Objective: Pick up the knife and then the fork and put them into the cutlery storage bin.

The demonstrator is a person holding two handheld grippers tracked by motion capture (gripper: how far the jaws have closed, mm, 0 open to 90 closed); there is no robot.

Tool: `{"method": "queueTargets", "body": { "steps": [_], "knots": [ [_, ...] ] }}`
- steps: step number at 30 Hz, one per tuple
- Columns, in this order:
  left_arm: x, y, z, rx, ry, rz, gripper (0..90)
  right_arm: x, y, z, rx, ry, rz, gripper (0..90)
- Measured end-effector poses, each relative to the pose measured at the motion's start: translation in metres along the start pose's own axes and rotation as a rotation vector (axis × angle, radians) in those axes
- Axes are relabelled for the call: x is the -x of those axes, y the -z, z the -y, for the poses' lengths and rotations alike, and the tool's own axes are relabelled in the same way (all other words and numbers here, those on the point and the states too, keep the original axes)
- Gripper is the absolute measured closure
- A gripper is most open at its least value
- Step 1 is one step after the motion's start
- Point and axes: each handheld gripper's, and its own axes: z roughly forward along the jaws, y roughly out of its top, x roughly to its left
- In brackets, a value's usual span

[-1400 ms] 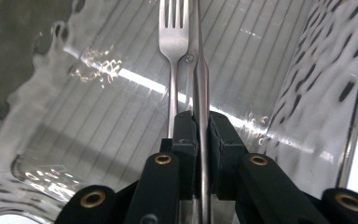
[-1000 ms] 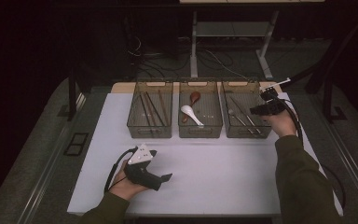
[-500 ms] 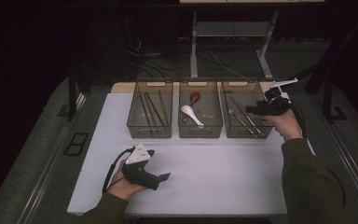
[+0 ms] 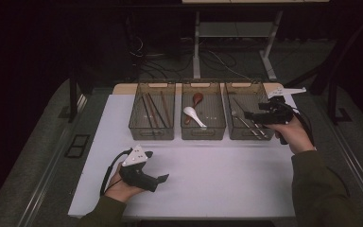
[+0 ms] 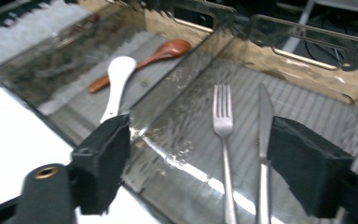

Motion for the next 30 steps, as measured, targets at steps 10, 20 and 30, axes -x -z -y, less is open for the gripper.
{"method": "queueTargets", "body": {
  "steps": [10, 20, 30],
  "knots": [
    [-0.001, 0.000, 0.000, 0.002, 0.000, 0.006, 0.0, -0.013, 0.011, 0.029, 0.020, 0.051, -0.034, 17.6],
    [0.000, -0.001, 0.000, -0.004, -0.003, 0.014, 0.0, -0.029, 0.027, 0.048, 0.061, 0.074, -0.094, 17.6],
    [0.002, -0.001, 0.000, -0.008, -0.008, 0.018, 0.0, -0.048, 0.033, 0.075, 0.033, 0.128, -0.121, 17.5]
  ]
}}
